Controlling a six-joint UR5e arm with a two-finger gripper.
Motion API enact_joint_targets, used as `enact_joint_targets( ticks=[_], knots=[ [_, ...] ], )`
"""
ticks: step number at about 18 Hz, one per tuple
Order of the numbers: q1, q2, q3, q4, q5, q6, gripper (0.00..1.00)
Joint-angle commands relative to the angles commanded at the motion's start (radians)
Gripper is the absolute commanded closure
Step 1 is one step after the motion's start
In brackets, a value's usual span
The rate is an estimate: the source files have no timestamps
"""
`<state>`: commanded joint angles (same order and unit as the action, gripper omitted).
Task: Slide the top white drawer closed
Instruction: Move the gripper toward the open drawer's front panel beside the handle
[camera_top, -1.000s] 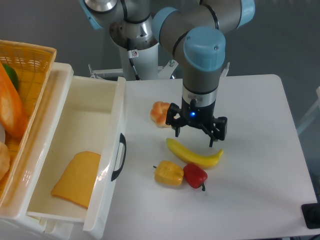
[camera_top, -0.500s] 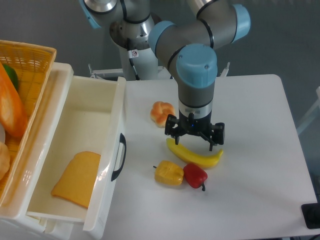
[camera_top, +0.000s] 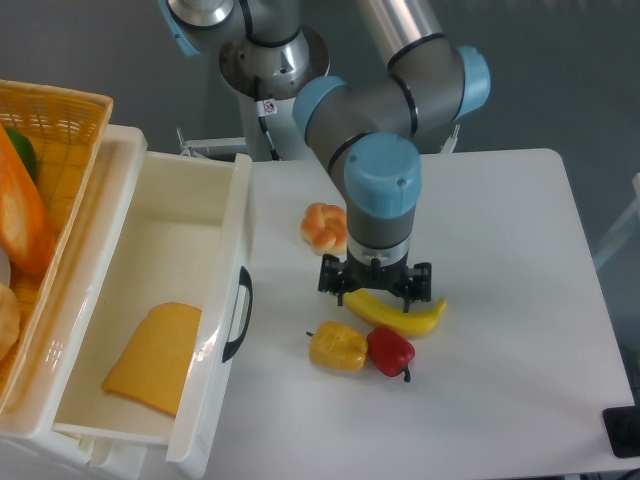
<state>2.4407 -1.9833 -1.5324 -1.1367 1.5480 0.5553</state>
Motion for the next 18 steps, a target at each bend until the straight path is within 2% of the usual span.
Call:
enact_joint_targets(
  ticks=[10,18],
  knots=[
    [-0.022,-0.018,0.002,-0.003,-0.144,-0.008,0.0],
    [-0.043,-0.031,0.003,-0.005,-0.149,-0.025,0.0]
  ],
)
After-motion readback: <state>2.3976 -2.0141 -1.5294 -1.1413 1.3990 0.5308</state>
